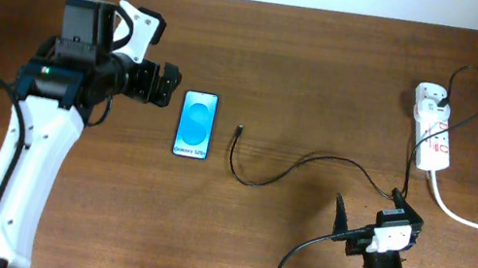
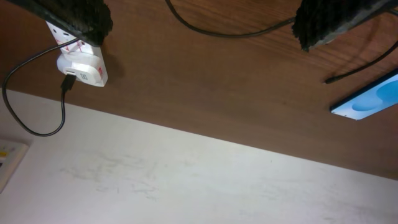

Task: Plug charger to phone and switch on socket
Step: 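Reach the left gripper forward over the Galaxy S25+ phone, then close the left gripper on the phone's top edge, then lift the phone with the left gripper and tilt it upright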

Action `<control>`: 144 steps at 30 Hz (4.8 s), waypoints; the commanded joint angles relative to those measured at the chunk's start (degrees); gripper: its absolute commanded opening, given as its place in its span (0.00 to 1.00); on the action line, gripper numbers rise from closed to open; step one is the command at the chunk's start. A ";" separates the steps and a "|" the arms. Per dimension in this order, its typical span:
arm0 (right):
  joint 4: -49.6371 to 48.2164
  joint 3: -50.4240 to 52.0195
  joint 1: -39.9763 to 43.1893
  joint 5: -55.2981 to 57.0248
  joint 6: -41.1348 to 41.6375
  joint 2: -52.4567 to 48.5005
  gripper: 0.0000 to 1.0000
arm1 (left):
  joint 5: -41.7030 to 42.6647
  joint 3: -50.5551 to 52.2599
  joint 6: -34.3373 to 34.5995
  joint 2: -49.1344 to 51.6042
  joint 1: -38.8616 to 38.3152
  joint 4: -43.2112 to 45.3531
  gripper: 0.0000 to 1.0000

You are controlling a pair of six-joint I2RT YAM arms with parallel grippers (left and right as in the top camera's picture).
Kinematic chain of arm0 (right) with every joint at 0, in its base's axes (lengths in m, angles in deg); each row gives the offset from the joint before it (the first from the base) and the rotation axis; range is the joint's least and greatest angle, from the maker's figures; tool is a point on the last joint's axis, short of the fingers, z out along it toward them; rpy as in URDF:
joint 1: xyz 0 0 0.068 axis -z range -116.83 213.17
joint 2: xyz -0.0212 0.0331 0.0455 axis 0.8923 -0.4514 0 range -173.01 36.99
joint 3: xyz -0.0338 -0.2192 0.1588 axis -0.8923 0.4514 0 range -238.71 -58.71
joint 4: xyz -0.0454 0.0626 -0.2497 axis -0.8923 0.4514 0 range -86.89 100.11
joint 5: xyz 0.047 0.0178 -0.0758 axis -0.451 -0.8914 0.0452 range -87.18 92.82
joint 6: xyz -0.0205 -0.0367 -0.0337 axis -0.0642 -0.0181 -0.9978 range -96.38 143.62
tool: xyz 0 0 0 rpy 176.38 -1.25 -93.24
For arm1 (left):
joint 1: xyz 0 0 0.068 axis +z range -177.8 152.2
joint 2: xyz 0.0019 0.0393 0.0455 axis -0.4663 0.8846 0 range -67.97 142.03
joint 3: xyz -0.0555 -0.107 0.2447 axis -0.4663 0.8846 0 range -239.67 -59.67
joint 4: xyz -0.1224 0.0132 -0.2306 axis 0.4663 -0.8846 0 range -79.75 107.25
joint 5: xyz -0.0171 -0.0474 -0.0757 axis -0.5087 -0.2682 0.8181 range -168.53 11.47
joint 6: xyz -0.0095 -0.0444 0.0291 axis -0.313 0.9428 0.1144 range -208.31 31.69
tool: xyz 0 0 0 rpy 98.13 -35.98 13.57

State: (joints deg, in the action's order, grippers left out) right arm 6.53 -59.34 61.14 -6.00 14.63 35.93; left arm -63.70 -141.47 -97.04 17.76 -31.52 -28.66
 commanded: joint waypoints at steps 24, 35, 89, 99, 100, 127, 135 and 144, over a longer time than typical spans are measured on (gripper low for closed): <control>0.28 0.31 -0.59 0.33 0.24 0.37 0.98 | -11.45 -22.18 19.56 39.23 -14.29 -14.40 0.99; 0.28 0.31 -0.59 0.33 0.24 0.37 0.98 | -13.84 -21.62 20.98 45.94 -14.27 -14.84 0.99; 0.28 0.31 -0.59 0.33 0.24 0.37 0.98 | -13.60 -24.63 28.37 45.92 -16.20 -17.73 0.72; 0.28 0.31 -0.59 0.33 0.24 0.37 0.98 | -13.57 -44.46 28.37 45.70 -15.47 -31.06 0.63; 0.28 0.31 -0.59 0.33 0.24 0.37 0.98 | -13.57 -47.65 28.39 45.70 -14.99 -32.96 0.61; 0.26 0.31 -0.59 0.26 4.00 0.37 0.98 | 30.69 -56.15 45.86 45.40 -1.31 -50.84 0.00; 0.28 0.31 -0.59 0.26 5.03 0.37 0.98 | 43.50 -56.15 45.86 45.40 -1.31 -50.84 0.00; 0.33 0.31 -0.59 0.26 5.01 0.33 0.98 | 51.84 -56.15 49.07 45.40 -1.29 -50.84 0.00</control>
State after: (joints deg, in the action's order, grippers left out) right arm 6.53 -59.34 61.12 -6.00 19.11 35.97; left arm -15.26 -195.98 -48.58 63.90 -33.12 -79.39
